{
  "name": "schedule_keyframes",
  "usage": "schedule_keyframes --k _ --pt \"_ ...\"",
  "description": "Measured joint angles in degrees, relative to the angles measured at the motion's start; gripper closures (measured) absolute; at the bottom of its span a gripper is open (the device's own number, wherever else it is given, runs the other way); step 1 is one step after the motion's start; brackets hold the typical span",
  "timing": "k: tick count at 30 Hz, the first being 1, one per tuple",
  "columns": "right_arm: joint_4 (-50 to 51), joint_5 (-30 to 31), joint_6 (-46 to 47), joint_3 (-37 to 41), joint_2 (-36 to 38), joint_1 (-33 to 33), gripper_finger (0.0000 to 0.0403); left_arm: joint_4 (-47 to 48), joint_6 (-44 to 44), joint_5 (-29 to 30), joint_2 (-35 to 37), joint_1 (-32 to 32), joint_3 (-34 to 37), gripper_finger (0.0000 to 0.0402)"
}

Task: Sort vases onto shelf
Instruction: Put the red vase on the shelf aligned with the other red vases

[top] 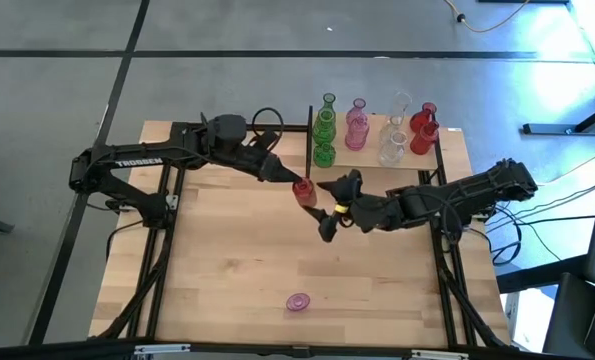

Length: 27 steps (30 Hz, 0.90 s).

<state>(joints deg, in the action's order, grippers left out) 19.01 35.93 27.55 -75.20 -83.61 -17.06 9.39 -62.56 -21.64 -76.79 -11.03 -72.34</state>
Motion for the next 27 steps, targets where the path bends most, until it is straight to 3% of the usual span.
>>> schedule_keyframes --k 4,22,27 --pt "-0.02 1.98 -2.12 0.0 0.0 0.0 0.0064 -0.46 -0.38 -0.57 0.0 0.26 0.0 0.0401" --pt "-8.03 0.02 -5.54 -0.02 -4.0 -0.04 0.0064 -4.54 -3.4 -3.4 0.0 1.09 -0.04 0.0401" --pt "-8.93 1.36 -7.0 -0.02 -4.13 0.0 0.0102 -4.79 -3.48 -3.44 0.0 1.05 -0.04 0.0401"
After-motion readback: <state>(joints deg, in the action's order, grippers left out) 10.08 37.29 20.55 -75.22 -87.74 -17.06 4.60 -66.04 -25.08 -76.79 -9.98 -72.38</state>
